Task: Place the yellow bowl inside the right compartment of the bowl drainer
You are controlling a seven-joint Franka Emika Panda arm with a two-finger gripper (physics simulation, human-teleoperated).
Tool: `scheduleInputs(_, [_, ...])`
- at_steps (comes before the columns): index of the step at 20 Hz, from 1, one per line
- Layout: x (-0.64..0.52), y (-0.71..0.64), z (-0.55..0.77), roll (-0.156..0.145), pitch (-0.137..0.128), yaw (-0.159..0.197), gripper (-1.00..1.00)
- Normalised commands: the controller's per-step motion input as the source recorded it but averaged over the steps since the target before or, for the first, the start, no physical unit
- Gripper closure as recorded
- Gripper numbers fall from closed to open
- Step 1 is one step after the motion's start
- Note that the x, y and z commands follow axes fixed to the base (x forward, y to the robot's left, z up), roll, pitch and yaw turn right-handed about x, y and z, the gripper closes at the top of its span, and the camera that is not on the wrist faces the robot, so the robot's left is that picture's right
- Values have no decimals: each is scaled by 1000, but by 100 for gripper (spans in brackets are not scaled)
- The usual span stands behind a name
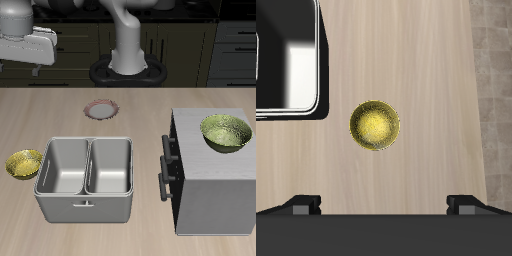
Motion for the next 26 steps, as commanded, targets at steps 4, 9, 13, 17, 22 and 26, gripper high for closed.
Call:
scheduleInputs(4, [257,-86,-10,3,-9,8,-100])
scheduleInputs(9, [236,-85,-16,-25,5,6,-100])
scheduleInputs(13, [189,-156,33,-13,-4,0,-100])
scheduleInputs(17, [92,-141,-3,-25,-6,25,-100])
scheduleInputs(22, [96,-71,-84,-7,-5,-1,-100])
scheduleInputs(26, [145,0,-240,12,15,2,-100])
